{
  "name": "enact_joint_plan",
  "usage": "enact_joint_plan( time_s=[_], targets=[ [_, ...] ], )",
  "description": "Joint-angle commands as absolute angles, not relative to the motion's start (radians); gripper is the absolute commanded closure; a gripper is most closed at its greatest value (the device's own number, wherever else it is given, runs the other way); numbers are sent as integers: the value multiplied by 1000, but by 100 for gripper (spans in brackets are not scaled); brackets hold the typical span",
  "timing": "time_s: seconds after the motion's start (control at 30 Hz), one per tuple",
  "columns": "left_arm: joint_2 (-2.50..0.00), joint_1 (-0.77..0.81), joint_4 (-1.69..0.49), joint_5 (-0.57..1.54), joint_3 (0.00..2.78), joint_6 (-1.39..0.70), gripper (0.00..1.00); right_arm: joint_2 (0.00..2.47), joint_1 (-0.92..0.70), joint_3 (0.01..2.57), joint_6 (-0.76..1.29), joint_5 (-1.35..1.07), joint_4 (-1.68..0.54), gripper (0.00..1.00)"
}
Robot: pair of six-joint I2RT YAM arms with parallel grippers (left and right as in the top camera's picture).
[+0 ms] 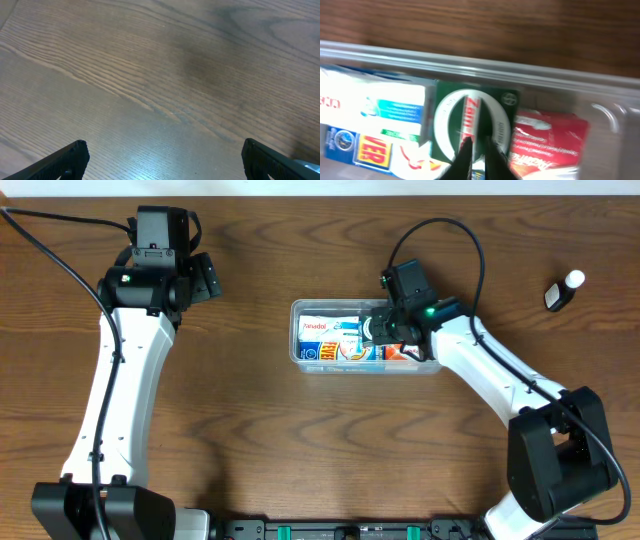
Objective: Pack container
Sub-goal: 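Lower the green box into the container beside the red box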
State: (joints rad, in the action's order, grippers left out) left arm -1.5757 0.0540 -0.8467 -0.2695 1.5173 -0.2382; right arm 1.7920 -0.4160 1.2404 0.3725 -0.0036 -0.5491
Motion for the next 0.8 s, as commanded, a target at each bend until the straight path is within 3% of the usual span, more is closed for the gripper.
enact_joint_plan(
  time_s=[0.0, 0.77],
  targets=[
    [-1575, 51, -849, -282, 1527, -238, 2, 1765, -395, 1246, 369, 49, -569, 99],
    [-1575, 51, -849, -282, 1527, -238, 2, 1863, -396, 1245, 369, 57, -521, 99]
  ],
)
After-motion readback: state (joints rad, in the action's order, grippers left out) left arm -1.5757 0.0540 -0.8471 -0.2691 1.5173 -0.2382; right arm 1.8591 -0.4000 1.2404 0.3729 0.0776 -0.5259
